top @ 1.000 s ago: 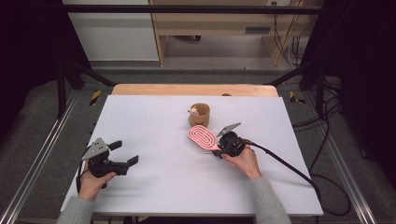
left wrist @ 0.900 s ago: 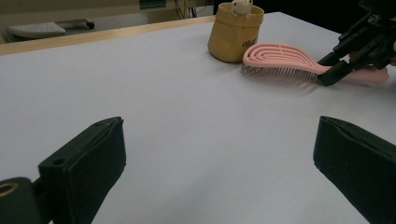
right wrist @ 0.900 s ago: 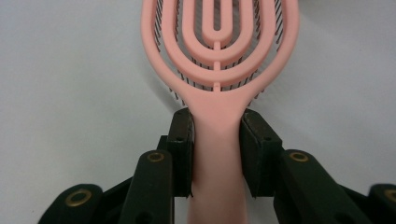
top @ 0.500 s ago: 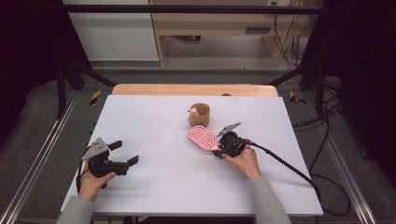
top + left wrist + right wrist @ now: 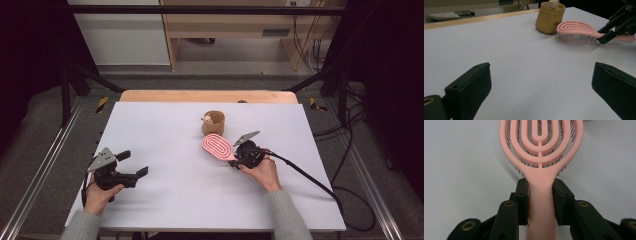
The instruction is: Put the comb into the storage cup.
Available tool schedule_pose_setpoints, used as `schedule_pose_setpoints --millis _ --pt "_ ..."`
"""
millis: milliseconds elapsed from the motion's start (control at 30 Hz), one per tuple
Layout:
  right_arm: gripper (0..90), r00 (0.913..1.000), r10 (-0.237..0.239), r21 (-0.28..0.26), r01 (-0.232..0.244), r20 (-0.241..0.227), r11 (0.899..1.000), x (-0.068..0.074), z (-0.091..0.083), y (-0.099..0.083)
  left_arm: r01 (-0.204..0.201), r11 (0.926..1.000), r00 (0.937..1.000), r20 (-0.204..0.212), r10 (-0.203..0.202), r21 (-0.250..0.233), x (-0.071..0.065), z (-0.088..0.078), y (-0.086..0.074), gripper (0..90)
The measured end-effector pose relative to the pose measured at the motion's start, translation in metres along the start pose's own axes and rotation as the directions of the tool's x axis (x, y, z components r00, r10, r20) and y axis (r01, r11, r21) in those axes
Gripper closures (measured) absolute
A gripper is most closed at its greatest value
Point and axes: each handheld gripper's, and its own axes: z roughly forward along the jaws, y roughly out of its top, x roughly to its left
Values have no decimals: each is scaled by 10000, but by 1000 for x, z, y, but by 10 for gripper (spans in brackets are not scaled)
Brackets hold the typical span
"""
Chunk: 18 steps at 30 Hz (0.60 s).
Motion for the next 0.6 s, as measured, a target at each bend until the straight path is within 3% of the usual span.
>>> schedule_pose_setpoints --millis 600 --pt "690 9999 -168 -502 167 -11 9986 5 -14 0 37 10000 10000 -21 -37 -7 0 0 0 25"
